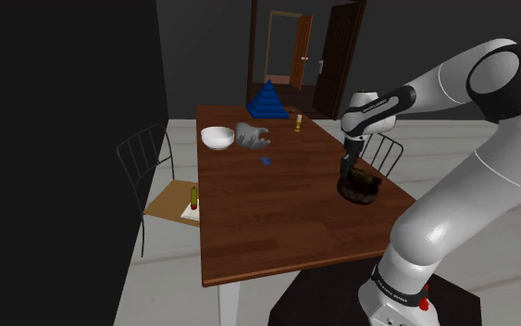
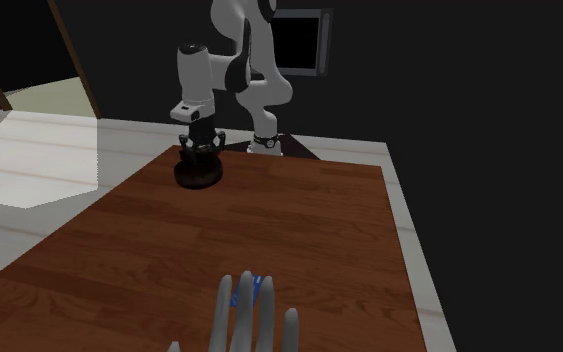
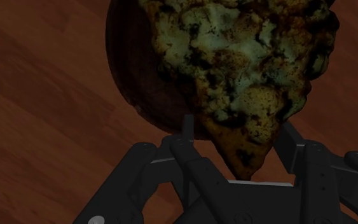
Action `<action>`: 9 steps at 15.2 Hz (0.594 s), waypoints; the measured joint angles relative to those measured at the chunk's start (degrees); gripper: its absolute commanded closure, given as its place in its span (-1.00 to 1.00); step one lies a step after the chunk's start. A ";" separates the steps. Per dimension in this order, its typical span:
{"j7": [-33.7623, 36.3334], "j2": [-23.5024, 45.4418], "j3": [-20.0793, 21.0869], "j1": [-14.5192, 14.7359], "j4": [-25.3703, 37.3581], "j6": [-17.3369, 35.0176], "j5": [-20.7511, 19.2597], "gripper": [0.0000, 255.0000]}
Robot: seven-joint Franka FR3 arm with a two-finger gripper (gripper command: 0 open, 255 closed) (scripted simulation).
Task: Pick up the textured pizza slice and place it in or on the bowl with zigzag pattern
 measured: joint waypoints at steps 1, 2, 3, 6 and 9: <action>0.01 0.45 -0.14 0.06 -0.41 0.84 0.07 1.00; -0.10 0.99 -0.39 0.07 -0.92 1.86 0.12 1.00; -0.10 1.81 -0.54 0.28 -1.21 2.90 0.41 1.00; -0.37 2.55 -0.88 0.31 -1.65 4.14 0.59 1.00; -0.39 2.62 -0.87 0.33 -1.68 4.35 0.64 1.00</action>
